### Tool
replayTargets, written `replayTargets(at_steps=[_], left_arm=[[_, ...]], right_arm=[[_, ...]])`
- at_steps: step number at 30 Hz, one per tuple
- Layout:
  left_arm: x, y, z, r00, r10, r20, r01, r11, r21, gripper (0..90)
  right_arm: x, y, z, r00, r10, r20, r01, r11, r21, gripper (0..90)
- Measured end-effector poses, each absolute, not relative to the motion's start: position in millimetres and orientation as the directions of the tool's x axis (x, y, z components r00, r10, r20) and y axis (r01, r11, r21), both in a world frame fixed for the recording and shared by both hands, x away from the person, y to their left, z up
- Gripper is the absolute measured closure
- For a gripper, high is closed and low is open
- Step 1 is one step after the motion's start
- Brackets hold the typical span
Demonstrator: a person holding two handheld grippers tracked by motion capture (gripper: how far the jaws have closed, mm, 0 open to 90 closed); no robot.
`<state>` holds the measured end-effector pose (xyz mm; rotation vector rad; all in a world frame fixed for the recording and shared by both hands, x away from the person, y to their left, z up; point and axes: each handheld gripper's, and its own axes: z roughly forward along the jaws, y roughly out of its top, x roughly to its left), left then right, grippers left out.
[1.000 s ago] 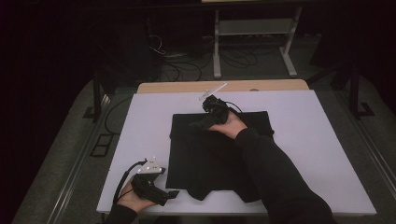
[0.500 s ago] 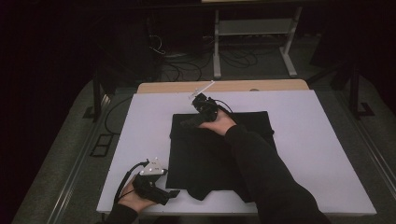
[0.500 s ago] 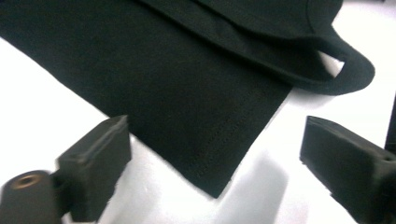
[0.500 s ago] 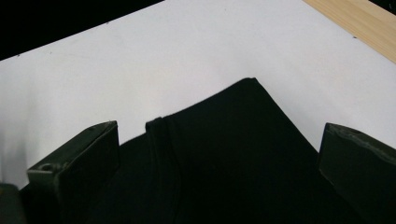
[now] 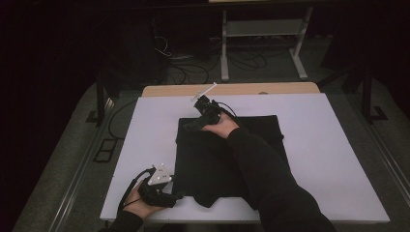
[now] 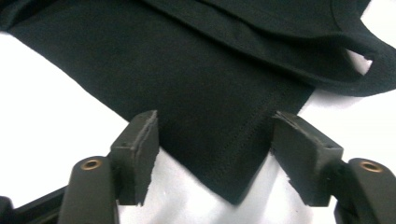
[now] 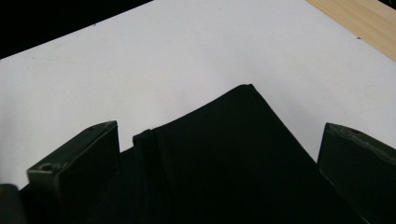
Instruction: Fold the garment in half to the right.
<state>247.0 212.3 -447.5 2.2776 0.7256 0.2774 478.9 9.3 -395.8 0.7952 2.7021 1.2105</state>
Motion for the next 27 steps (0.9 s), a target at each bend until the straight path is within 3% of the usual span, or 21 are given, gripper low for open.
replayTargets(at_steps=[9, 27], left_arm=[[249.6, 213.2, -446.5, 0.816, 0.578, -0.020, 0.421, -0.570, 0.706, 54.4], [257.7, 212.5, -445.0, 0.817, 0.565, -0.114, 0.466, -0.531, 0.707, 77.1]], right_arm=[[487.3, 13.0, -400.2, -0.848, 0.510, 0.145, 0.447, 0.541, 0.712, 0.0], [508.7, 42.5, -424.0, -0.840, 0.521, 0.155, 0.469, 0.551, 0.690, 0.0]])
